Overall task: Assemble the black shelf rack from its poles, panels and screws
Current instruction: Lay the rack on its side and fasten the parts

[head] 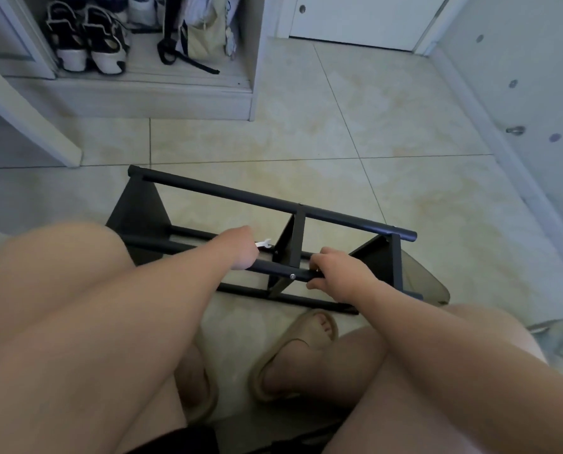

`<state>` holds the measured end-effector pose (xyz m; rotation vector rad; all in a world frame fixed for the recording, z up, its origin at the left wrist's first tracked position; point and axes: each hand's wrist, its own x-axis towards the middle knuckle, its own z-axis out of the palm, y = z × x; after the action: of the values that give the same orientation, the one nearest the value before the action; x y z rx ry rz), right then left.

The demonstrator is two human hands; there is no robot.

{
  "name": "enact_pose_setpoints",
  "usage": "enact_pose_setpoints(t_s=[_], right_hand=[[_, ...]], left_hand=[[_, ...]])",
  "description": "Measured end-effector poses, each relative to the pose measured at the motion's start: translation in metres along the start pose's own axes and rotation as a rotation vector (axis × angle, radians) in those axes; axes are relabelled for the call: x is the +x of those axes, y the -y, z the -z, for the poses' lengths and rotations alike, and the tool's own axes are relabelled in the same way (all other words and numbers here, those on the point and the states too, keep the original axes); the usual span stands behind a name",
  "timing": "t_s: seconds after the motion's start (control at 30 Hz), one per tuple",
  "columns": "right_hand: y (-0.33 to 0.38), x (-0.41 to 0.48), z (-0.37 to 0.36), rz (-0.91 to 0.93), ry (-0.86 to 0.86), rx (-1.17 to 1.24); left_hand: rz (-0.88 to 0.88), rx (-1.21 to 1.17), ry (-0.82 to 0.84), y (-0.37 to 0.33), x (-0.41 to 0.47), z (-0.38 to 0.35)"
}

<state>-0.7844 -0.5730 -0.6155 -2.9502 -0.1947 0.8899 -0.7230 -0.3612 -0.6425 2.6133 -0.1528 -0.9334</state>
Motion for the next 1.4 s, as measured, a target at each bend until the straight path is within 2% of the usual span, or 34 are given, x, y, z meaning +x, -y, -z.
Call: enact_pose_setpoints(t_s=[0.07, 0.17, 0.3, 0.43, 0.77, 0.97, 1.13, 1.4], right_hand=[[0.001, 0.004, 0.002, 0.022, -0.069, 0.001], [-0.001, 0.01, 0.001, 0.059, -0.198, -0.03], [-0.006, 0.026, -0.001, 0.086, -0.17, -0.144], [-0.018, 0.039, -0.004, 0.088, -0.153, -0.215], [-0.033, 0.055, -0.031, 0.146, -0.232, -0.074], [-0.03, 0.052, -0.036, 0.165, -0.26, -0.043], [-0.028, 0.048, -0.04, 0.152, -0.28, -0.037], [-0.029, 0.049, -0.042, 0.137, -0.304, -0.014]], left_hand=[[-0.02, 0.011, 0.014, 0.002, -0.001, 0.002], [-0.023, -0.097, -0.02, 0.001, 0.0, 0.001], [-0.062, -0.247, -0.065, -0.003, 0.006, 0.004], [-0.103, -0.288, -0.027, -0.008, 0.015, 0.012], [-0.161, -0.206, 0.079, -0.012, 0.054, 0.018], [-0.045, -0.454, 0.131, -0.019, 0.059, 0.02], [0.006, -0.41, 0.203, -0.025, 0.05, 0.035], [0.097, -0.605, 0.161, -0.028, 0.05, 0.014]])
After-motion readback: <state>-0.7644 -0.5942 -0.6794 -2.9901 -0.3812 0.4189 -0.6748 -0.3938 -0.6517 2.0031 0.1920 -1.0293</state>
